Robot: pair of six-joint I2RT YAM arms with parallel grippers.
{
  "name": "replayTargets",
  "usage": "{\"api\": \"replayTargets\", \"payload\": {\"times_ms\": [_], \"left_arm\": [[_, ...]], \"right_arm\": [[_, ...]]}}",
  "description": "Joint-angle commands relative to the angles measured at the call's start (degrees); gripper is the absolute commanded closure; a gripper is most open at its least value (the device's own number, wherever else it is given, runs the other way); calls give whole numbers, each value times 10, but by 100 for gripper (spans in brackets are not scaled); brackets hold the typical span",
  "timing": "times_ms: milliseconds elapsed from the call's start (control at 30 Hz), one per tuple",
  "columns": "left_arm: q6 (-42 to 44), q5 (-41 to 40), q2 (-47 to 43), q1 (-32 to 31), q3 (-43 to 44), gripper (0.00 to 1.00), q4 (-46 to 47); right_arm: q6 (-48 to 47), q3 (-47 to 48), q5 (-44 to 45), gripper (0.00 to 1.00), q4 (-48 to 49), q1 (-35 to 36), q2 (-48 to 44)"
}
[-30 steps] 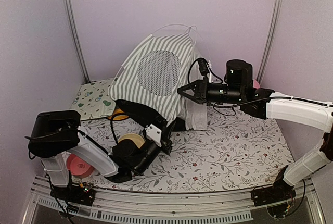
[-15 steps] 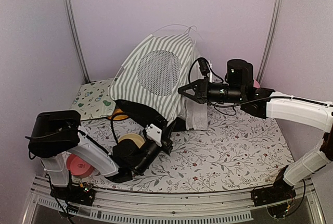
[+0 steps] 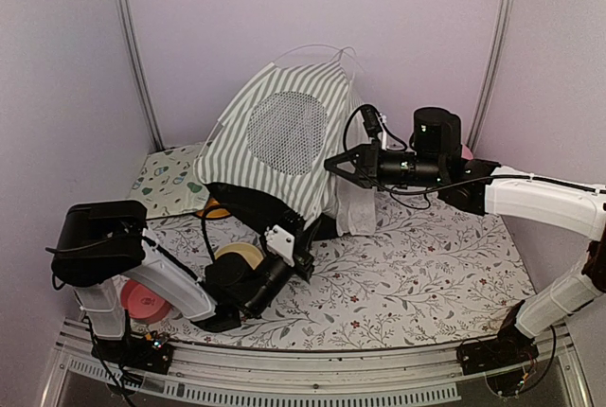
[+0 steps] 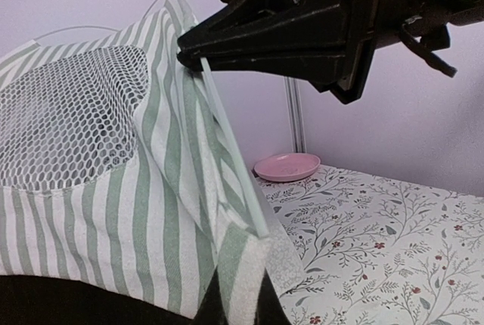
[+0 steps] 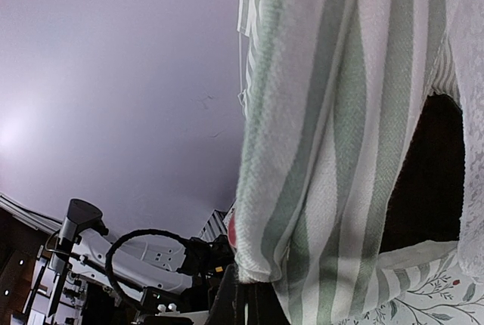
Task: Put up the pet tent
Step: Insert the tent pole into the pole socket of the pet tent.
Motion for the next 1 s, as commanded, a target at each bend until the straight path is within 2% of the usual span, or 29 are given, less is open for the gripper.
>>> {"api": "replayTargets", "payload": {"times_ms": [0, 967], "left_arm": [[-2, 48, 30, -55, -34, 100, 7], [-1, 52, 21, -54, -24, 100, -7]], "right_arm": [[-4, 44, 161, 100, 159, -80, -39], [-2, 41, 154, 100, 162, -60, 0]]}}
